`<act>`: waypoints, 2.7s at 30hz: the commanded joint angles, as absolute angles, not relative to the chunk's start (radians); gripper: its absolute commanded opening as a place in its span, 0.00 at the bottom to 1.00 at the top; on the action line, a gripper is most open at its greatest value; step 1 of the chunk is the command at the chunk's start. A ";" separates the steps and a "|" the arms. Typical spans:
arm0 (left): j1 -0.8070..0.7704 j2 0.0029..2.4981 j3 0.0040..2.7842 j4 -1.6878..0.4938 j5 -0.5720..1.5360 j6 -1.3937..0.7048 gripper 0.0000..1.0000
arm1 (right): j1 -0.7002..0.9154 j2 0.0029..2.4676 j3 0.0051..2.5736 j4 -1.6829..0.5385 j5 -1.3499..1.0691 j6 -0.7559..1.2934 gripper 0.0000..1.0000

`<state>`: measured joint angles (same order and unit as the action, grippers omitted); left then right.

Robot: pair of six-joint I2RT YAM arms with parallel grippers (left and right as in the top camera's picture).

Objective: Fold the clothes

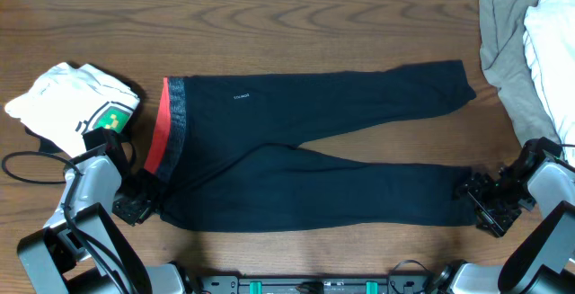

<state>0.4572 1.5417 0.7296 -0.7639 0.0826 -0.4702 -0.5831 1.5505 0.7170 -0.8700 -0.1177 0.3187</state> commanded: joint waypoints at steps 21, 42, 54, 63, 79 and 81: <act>0.461 1.542 0.715 -0.783 0.068 -0.464 0.07 | -0.589 1.575 0.692 -0.844 -0.161 0.299 0.01; 0.459 1.176 0.794 -0.933 0.150 -0.407 0.06 | -0.659 1.396 1.024 -1.132 -0.165 0.270 0.01; 0.459 0.900 0.838 -1.025 0.199 -0.407 0.06 | -0.780 1.247 1.081 -1.217 -0.171 0.230 0.01; 0.459 0.905 0.930 -1.048 0.199 -0.408 0.06 | -0.773 1.245 1.087 -1.210 -0.195 0.230 0.01; 0.447 1.156 0.940 -0.779 0.354 -0.431 0.06 | -0.513 1.397 1.267 -1.193 -0.190 0.231 0.01; 0.429 1.179 0.940 -0.746 0.355 -0.432 0.06 | -0.477 1.444 1.302 -1.198 -0.183 0.231 0.01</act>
<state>0.4469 1.1568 0.9112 -0.7715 0.3336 -0.4225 -0.5209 1.3918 1.2499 -1.1934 -0.2092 0.2436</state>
